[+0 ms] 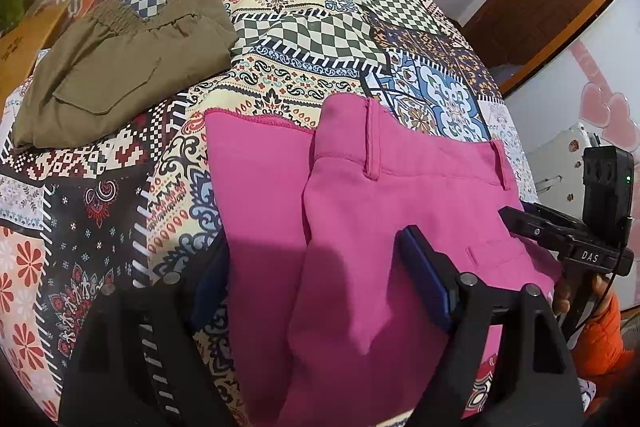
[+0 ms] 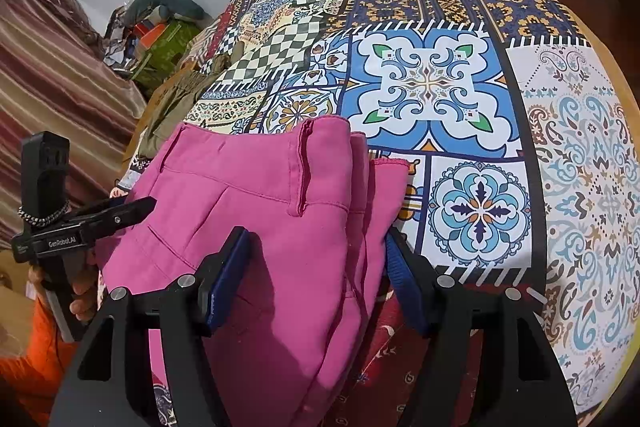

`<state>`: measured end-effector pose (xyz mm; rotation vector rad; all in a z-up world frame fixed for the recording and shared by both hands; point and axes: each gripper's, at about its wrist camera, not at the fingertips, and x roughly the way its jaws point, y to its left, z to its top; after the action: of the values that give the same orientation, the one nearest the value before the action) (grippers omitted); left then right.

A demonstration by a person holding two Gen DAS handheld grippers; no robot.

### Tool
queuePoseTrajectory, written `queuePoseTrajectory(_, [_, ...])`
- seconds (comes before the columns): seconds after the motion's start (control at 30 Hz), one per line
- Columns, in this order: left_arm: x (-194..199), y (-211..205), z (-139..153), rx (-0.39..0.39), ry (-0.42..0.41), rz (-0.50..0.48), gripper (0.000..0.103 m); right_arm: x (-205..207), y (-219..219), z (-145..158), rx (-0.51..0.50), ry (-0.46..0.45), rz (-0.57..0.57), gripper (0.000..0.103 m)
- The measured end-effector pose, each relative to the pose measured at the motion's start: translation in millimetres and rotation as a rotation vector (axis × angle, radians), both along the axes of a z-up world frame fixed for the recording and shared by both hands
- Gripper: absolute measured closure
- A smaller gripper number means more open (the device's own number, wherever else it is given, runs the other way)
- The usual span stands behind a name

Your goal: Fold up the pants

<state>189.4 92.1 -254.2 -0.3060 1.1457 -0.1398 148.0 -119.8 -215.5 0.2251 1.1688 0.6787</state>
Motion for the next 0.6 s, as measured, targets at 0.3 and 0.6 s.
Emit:
queuePoseTrajectory(0.3, [-16.5,-4.8,9.2,-0.042,-0.021,-0.044,0.051,-14.1,-9.3,5.2,0.021,0.021,0.014,0.05])
queuePoseTrajectory(0.6, [-14.8,-8.8,18.9,-0.013,-0.052,-0.039,0.081,-11.0,2.5,14.3,-0.007,-0.058,0.022,0.079])
